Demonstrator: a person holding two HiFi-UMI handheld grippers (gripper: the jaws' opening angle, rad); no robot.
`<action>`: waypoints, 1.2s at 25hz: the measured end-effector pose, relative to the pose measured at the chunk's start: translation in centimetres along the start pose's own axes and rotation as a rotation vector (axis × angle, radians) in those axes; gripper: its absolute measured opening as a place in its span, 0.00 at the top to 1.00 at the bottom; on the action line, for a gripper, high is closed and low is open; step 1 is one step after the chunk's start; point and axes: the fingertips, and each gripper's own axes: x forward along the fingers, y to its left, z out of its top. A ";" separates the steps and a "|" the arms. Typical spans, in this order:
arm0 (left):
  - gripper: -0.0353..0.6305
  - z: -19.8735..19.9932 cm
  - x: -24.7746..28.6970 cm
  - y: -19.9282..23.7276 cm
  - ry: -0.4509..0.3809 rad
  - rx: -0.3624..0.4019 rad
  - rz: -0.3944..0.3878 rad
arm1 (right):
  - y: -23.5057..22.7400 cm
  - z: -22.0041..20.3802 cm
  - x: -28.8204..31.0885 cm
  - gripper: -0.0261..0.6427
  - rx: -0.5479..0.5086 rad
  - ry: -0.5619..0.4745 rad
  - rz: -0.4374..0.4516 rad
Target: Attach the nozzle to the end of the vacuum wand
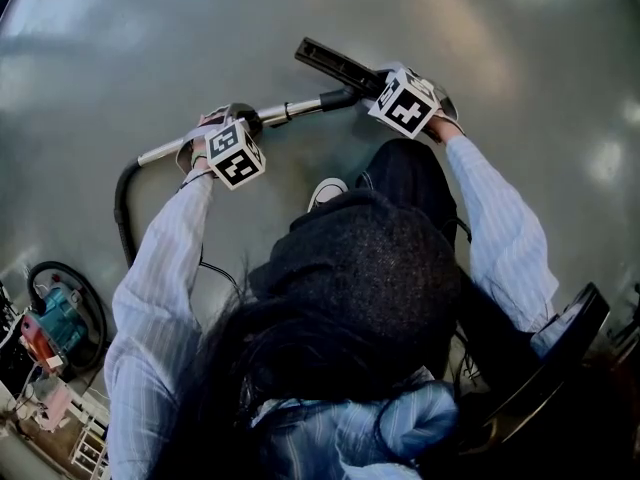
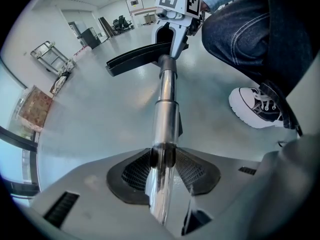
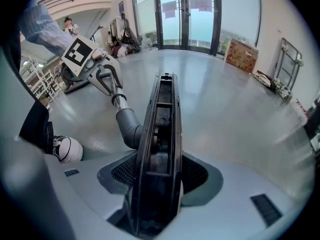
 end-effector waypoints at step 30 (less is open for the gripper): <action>0.72 1.8 3.1 0.2 0.089 0.008 -0.019 | -0.7 -0.8 2.3 0.61 -0.018 0.079 -0.045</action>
